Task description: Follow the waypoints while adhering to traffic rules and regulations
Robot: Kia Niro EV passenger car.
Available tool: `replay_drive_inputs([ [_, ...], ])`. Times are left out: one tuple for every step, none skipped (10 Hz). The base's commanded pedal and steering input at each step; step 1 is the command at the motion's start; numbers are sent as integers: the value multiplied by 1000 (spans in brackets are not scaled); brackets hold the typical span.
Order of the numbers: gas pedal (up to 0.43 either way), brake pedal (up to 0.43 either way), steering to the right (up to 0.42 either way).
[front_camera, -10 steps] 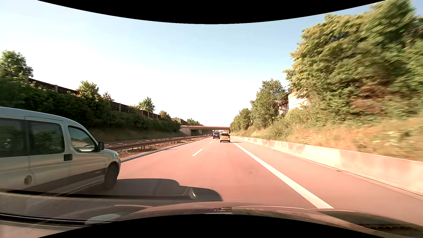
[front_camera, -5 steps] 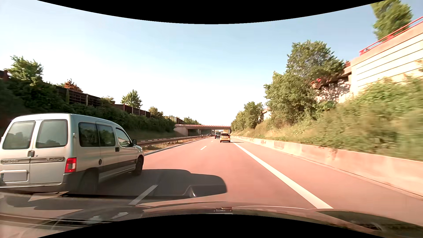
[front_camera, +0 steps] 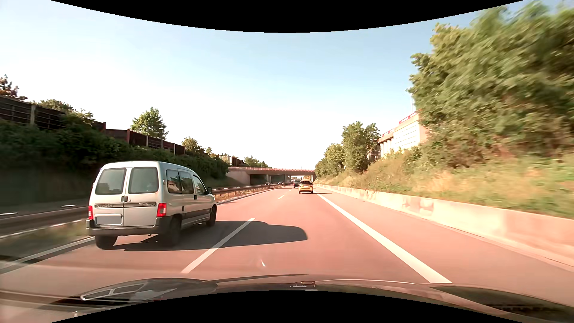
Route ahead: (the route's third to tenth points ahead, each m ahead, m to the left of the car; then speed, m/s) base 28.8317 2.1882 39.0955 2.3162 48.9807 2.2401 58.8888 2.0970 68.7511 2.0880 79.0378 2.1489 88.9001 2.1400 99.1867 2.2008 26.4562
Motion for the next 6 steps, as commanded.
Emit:
replay_drive_inputs([
  [209,6,-1],
  [209,6,-1],
  [209,6,-1],
  [209,6,-2],
  [209,6,-2],
  [209,6,-1],
])
